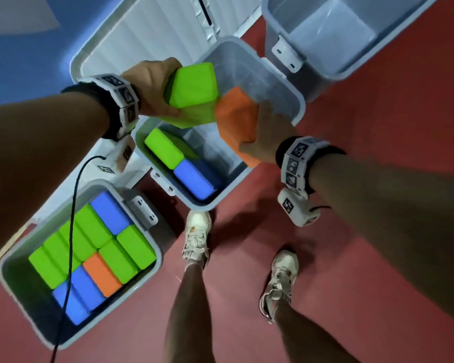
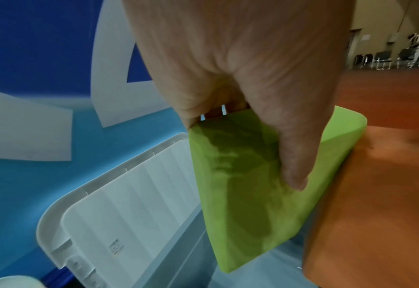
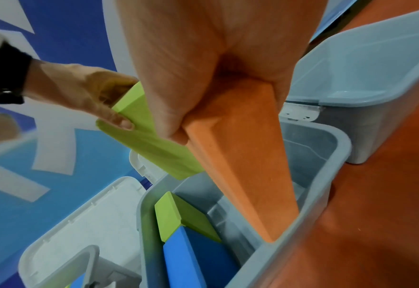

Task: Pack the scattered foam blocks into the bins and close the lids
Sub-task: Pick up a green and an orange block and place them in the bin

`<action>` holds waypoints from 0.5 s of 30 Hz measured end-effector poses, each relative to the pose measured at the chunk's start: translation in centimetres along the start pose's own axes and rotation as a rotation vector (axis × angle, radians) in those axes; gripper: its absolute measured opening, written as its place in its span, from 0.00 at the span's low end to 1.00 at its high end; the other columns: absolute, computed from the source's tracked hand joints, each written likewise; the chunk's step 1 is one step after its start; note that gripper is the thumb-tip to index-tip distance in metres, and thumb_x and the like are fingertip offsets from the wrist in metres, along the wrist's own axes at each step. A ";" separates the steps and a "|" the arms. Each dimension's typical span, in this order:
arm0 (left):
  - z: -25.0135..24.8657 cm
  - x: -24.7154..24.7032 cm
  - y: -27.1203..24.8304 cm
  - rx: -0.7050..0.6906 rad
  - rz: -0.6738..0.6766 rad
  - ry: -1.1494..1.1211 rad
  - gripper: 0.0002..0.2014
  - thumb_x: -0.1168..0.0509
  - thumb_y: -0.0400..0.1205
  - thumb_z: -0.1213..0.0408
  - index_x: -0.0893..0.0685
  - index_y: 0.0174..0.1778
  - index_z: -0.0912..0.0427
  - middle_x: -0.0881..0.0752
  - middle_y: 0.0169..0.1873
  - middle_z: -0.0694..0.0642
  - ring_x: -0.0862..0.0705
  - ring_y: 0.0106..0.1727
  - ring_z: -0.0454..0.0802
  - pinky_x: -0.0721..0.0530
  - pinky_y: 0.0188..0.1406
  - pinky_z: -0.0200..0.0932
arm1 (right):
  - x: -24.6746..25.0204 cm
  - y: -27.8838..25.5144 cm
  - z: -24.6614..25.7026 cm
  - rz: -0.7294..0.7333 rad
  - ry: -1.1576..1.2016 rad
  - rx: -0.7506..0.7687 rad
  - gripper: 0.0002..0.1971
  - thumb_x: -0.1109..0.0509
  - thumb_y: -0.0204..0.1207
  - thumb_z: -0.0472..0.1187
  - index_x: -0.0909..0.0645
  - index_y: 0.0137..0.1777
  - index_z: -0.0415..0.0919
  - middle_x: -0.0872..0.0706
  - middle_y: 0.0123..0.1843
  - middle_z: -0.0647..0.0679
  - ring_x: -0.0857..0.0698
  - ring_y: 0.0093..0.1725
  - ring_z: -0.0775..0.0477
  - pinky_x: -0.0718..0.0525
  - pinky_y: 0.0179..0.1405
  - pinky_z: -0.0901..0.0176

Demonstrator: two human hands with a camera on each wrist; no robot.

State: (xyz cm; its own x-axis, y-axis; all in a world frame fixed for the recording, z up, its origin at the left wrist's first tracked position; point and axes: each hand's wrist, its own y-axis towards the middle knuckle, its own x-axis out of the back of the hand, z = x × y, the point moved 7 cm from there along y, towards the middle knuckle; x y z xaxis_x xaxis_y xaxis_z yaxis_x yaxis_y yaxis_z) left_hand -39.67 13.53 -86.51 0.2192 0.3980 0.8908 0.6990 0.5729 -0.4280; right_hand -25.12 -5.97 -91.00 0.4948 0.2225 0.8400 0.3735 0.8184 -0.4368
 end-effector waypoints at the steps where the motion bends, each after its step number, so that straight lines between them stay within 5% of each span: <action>1: 1.2 -0.3 1.4 -0.021 0.024 -0.008 0.41 0.17 0.63 0.51 0.29 0.69 0.55 0.15 0.57 0.64 0.16 0.57 0.66 0.17 0.53 0.56 | -0.3 0.6 0.6 -0.010 0.013 -0.023 0.48 0.22 0.67 0.56 0.41 0.77 0.30 0.23 0.69 0.33 0.20 0.67 0.33 0.24 0.63 0.49; 4: 3.6 -1.2 4.9 -0.074 0.091 0.021 0.41 0.16 0.63 0.49 0.29 0.67 0.54 0.15 0.56 0.61 0.14 0.56 0.62 0.19 0.49 0.48 | -0.5 2.6 2.6 -0.033 0.001 -0.032 0.46 0.21 0.65 0.57 0.37 0.74 0.32 0.21 0.66 0.35 0.19 0.65 0.35 0.22 0.60 0.49; 8: 6.4 -2.7 7.0 -0.160 0.172 0.024 0.37 0.17 0.64 0.52 0.28 0.64 0.56 0.15 0.53 0.63 0.13 0.53 0.64 0.16 0.48 0.54 | -1.2 4.0 5.6 0.036 -0.048 -0.004 0.45 0.19 0.63 0.57 0.36 0.72 0.34 0.21 0.65 0.36 0.18 0.63 0.34 0.17 0.58 0.45; 11: 7.9 -4.0 8.0 -0.231 0.242 0.068 0.30 0.21 0.68 0.51 0.26 0.61 0.55 0.14 0.48 0.59 0.13 0.48 0.63 0.17 0.42 0.49 | -1.1 4.5 7.3 0.052 -0.163 0.053 0.40 0.21 0.62 0.58 0.33 0.67 0.36 0.20 0.62 0.40 0.16 0.58 0.35 0.17 0.51 0.45; 15: 8.0 -6.4 8.2 -0.448 0.262 0.110 0.32 0.21 0.66 0.52 0.26 0.64 0.50 0.14 0.50 0.55 0.14 0.50 0.60 0.18 0.46 0.47 | -2.3 4.3 7.7 0.087 -0.154 0.034 0.40 0.20 0.62 0.56 0.33 0.68 0.35 0.20 0.61 0.39 0.17 0.58 0.35 0.19 0.53 0.44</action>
State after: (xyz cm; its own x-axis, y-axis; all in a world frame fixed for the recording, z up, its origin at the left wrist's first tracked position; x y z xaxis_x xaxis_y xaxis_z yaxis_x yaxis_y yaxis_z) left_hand -40.81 21.45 -96.94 0.4789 0.3956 0.7837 0.8282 0.0924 -0.5528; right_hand -30.66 1.14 -92.36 0.3971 0.3696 0.8400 0.3061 0.8095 -0.5009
